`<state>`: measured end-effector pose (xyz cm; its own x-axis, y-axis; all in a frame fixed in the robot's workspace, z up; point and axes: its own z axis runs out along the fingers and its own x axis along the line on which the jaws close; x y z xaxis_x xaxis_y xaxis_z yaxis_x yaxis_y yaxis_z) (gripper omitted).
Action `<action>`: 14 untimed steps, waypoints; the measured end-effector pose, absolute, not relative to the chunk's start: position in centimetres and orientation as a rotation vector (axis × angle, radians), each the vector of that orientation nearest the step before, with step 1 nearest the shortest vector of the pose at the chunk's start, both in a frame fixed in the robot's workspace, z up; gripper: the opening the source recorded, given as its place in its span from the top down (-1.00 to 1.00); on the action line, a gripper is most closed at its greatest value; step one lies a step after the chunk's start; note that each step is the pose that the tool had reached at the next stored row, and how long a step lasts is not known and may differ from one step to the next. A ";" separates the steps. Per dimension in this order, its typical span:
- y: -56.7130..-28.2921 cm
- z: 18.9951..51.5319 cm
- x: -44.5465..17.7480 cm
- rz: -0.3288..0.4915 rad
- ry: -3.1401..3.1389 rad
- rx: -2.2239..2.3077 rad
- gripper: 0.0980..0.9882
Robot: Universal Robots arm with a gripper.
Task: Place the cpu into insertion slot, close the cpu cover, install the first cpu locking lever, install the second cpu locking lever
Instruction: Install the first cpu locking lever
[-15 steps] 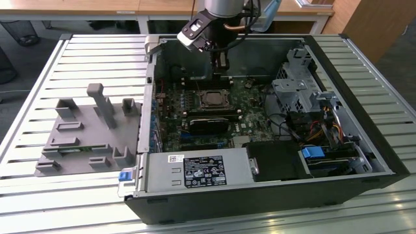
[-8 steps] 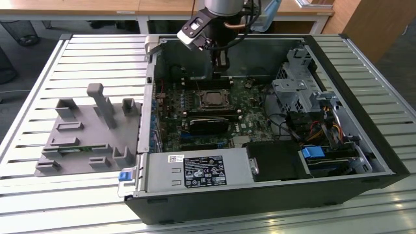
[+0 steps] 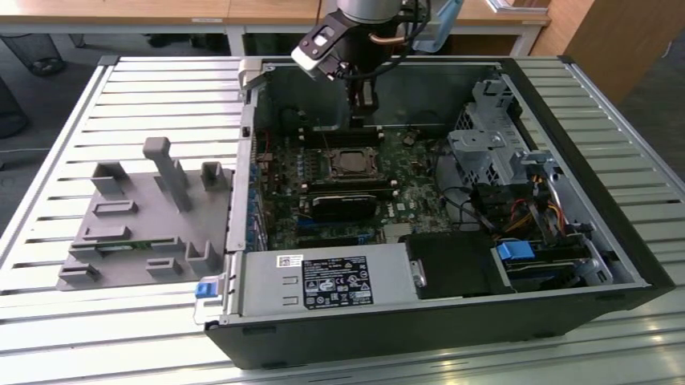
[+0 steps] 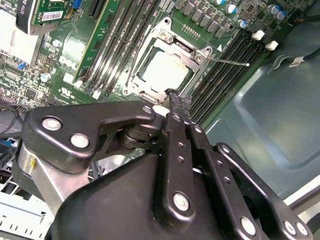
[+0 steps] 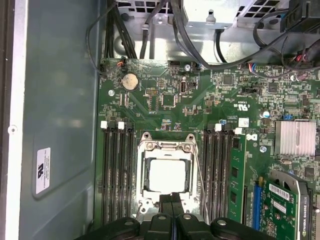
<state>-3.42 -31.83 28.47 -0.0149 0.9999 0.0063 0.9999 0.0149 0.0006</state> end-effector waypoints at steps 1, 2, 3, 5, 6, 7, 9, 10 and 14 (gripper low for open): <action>-31.8 28.5 -3.4 -0.008 -2.235 -2.202 0.96; -31.8 28.6 -3.4 -0.007 -2.235 -2.202 0.96; -31.8 28.6 -3.4 -0.008 -2.235 -2.202 0.96; -31.8 28.8 -3.4 -0.008 -2.235 -2.202 0.96; -31.8 28.8 -3.4 -0.008 -2.235 -2.202 0.96; -31.8 28.9 -3.4 -0.008 -2.235 -2.202 0.96; -31.8 29.0 -3.4 -0.008 -2.235 -2.202 0.96; -31.8 29.0 -3.4 -0.008 -2.235 -2.202 0.96; -31.8 29.2 -3.4 -0.008 -2.235 -2.202 0.96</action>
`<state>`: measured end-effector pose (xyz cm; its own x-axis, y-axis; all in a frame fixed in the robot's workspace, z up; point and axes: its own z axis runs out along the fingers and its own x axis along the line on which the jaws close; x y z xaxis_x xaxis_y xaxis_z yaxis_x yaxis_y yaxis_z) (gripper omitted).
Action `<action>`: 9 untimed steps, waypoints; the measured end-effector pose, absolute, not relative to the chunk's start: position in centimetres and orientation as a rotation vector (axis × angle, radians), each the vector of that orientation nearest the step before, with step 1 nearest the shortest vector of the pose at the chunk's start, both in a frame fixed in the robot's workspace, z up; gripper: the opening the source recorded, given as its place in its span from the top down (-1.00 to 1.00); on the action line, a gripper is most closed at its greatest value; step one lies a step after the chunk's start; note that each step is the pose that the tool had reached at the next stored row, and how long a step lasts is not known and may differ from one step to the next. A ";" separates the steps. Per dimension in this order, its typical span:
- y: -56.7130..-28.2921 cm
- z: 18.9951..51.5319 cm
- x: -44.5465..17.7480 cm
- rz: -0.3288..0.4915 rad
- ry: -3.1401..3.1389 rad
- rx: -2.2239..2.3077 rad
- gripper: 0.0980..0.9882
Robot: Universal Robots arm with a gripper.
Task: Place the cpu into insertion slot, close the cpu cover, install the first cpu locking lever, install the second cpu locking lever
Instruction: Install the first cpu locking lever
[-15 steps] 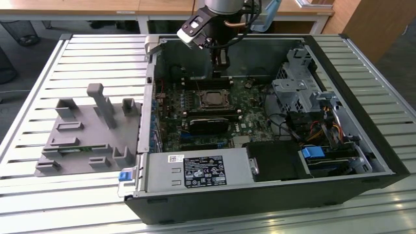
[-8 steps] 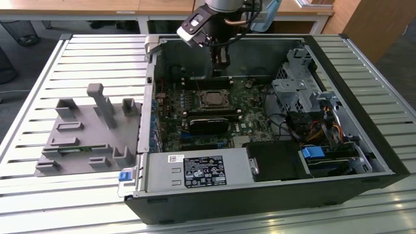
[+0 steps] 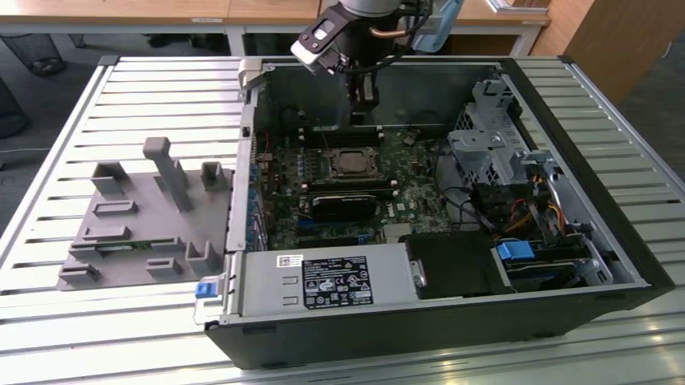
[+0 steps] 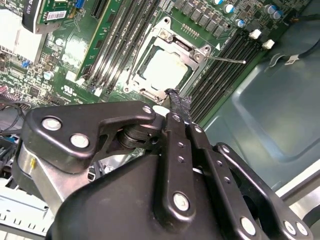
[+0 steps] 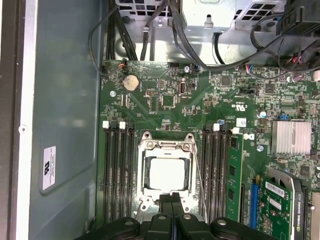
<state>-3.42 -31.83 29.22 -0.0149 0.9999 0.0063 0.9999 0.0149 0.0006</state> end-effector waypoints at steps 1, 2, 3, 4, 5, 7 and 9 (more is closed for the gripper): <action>-31.8 29.3 -3.4 -0.008 -2.235 -2.202 0.96; -31.8 29.3 -3.4 -0.008 -2.235 -2.202 0.96; -31.8 29.3 -3.4 -0.008 -2.235 -2.202 0.96; -31.8 29.4 -3.4 -0.008 -2.235 -2.202 0.96; -31.8 29.4 -3.4 -0.008 -2.235 -2.202 0.96; -31.8 29.5 -3.4 -0.008 -2.235 -2.202 0.96; -31.8 29.6 -3.4 -0.008 -2.235 -2.202 0.96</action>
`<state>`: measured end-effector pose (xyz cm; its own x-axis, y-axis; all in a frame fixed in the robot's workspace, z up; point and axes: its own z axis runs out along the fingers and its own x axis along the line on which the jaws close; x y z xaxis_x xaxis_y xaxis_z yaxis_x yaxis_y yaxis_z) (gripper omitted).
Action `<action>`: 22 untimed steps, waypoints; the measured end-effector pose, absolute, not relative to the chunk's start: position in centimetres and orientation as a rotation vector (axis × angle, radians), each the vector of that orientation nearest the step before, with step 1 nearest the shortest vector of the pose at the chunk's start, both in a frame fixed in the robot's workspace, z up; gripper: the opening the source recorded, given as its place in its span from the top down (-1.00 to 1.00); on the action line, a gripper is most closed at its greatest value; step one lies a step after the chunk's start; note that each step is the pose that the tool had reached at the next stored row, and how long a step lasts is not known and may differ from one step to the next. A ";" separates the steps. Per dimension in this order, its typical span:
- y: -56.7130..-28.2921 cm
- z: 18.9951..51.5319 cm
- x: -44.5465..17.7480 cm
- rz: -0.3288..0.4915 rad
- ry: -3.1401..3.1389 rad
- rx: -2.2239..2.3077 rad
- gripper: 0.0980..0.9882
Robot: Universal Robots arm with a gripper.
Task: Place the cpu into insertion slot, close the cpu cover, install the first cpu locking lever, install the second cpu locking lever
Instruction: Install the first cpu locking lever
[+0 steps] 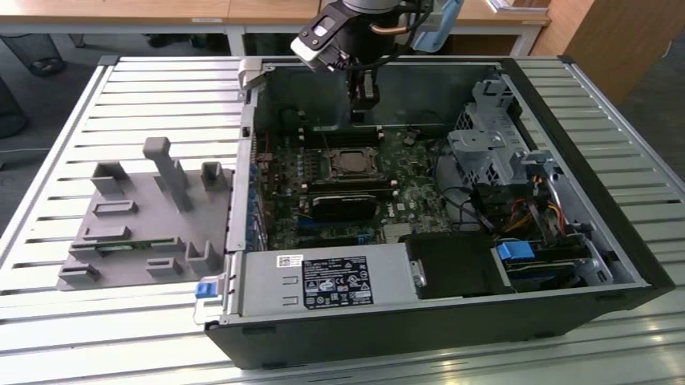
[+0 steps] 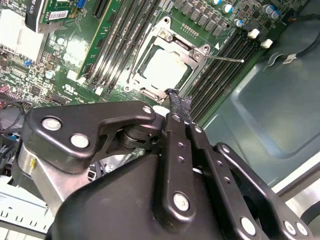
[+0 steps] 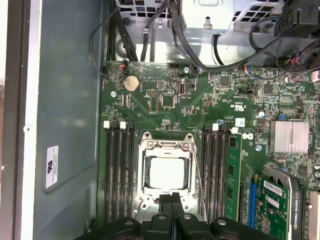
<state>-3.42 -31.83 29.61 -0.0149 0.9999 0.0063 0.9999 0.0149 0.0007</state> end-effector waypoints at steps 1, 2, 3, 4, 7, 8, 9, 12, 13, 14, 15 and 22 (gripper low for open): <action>-31.8 29.6 -3.4 -0.008 -2.235 -2.202 0.96; -31.8 29.7 -3.4 -0.008 -2.235 -2.202 0.96; -31.8 29.7 -3.4 -0.008 -2.235 -2.202 0.96; -31.8 29.7 -3.4 -0.008 -2.235 -2.202 0.96; -31.8 29.8 -3.4 -0.008 -2.235 -2.202 0.96; -31.8 29.9 -3.4 -0.008 -2.235 -2.202 0.96; -31.8 29.9 -3.4 -0.008 -2.235 -2.202 0.96; -31.8 30.0 -3.4 -0.008 -2.235 -2.202 0.96; -31.8 30.0 -3.4 -0.008 -2.235 -2.202 0.96; -31.8 30.0 -3.4 -0.008 -2.235 -2.202 0.96; -31.8 30.1 -3.4 -0.008 -2.235 -2.202 0.96; -31.8 30.2 -3.4 -0.008 -2.235 -2.202 0.96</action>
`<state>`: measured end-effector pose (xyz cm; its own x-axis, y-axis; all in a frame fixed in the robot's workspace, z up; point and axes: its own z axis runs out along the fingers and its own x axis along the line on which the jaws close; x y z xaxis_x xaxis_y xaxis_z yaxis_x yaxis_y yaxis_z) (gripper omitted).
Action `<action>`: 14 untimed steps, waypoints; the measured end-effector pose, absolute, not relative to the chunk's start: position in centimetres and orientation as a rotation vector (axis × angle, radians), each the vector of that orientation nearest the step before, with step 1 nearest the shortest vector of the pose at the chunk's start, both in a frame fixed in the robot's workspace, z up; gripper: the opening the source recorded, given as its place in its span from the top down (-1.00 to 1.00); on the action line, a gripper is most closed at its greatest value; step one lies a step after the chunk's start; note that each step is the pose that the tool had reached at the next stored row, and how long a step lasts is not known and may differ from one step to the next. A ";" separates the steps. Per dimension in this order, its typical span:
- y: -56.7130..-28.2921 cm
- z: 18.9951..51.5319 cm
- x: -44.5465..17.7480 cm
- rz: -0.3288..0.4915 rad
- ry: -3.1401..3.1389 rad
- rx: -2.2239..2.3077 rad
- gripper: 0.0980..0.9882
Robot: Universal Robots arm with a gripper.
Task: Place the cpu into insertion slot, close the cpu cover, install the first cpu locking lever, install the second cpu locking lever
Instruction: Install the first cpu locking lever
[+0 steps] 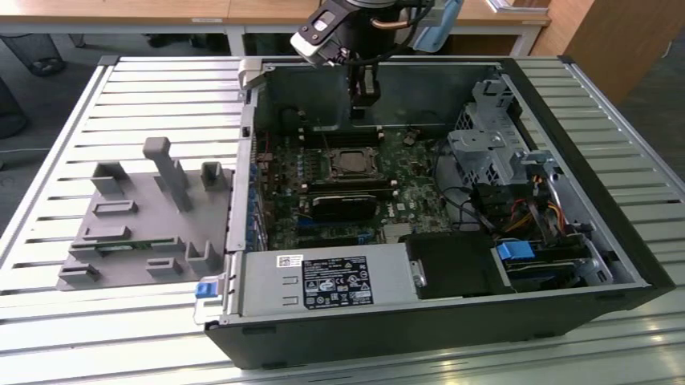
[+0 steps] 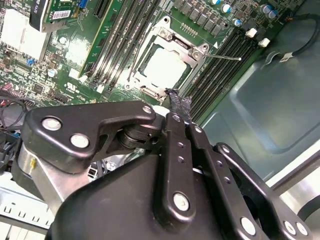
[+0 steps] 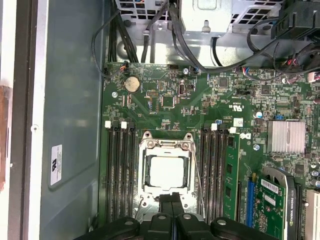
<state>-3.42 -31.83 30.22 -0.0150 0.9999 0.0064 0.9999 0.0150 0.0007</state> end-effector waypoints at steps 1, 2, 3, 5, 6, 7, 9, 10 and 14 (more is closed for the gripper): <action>-31.8 30.3 -3.4 -0.007 -2.235 -2.202 0.96; -31.8 30.3 -3.4 -0.007 -2.235 -2.202 0.96; -31.8 30.3 -3.4 -0.008 -2.236 -2.201 0.96; -31.8 30.3 -3.4 -0.008 -2.236 -2.201 0.96; -31.8 30.3 -3.4 -0.008 -2.236 -2.201 0.96; -31.8 30.3 -3.4 -0.008 -2.236 -2.201 0.96; -31.8 30.4 -3.4 -0.008 -2.237 -2.200 0.96; -31.8 30.4 -3.4 -0.008 -2.237 -2.200 0.96; -31.8 30.5 -3.4 -0.008 -2.237 -2.200 0.96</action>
